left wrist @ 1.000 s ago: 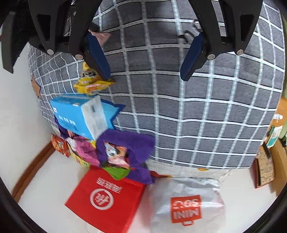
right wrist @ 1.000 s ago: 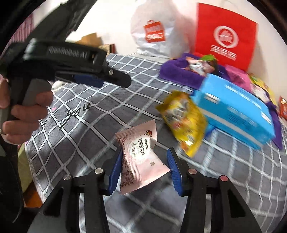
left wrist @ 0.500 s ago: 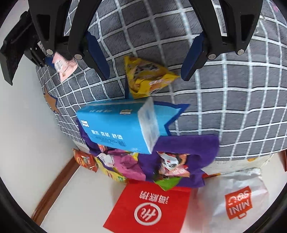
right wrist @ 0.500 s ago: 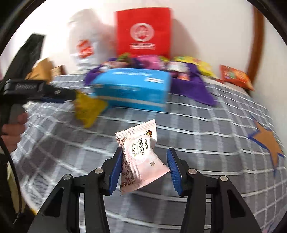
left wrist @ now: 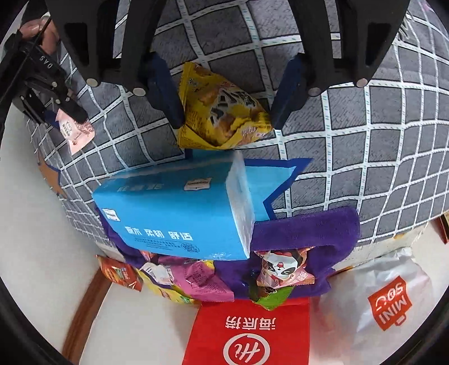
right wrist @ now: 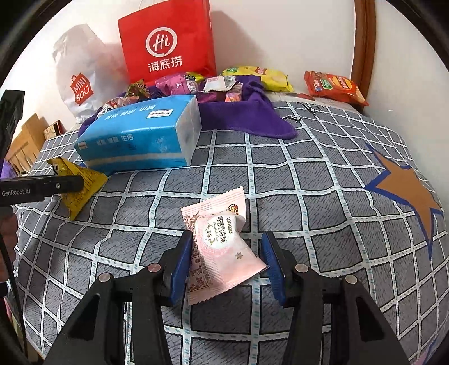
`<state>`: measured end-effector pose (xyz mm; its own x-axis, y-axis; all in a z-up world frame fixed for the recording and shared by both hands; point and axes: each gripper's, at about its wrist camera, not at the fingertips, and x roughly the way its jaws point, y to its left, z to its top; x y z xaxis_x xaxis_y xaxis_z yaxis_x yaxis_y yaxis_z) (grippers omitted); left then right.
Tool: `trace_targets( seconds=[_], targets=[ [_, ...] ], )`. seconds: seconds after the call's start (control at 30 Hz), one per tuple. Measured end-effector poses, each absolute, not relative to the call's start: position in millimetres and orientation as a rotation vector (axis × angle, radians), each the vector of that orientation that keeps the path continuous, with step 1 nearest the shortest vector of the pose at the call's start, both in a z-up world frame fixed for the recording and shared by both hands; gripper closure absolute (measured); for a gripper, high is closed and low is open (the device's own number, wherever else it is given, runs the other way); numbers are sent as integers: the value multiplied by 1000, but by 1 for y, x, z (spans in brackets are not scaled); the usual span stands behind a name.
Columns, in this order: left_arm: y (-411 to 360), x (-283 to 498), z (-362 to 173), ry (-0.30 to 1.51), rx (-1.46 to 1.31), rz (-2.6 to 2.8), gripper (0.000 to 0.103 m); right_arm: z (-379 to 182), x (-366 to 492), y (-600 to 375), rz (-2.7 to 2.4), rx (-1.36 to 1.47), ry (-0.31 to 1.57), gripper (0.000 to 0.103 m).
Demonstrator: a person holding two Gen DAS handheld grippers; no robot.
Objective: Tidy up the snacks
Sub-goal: 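Carry the pink sachet and yellow chips bag with both tools over the purple towel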
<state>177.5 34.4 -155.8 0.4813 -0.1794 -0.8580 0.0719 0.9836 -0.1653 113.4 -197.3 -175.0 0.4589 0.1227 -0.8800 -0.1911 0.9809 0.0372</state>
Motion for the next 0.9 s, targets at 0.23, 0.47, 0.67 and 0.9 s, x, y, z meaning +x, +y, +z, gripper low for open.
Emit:
trace_targets(
  seconds=[0.23,0.47,0.67,0.9],
  targets=[
    [35,164,-149,1035,-154,-161,49,-175,113,-196,196,-68,1077,53],
    [30,135,-139,1028,-151,-168,50,-173,110,-196,190,-71,1059,54],
    [32,112,-129,1015,-160,-163,50,-169,109,-200,192,-47,1058,55],
    [34,93,-107,970,-145,-162,50,-144,95,-211,184,-12,1030,55]
  ],
)
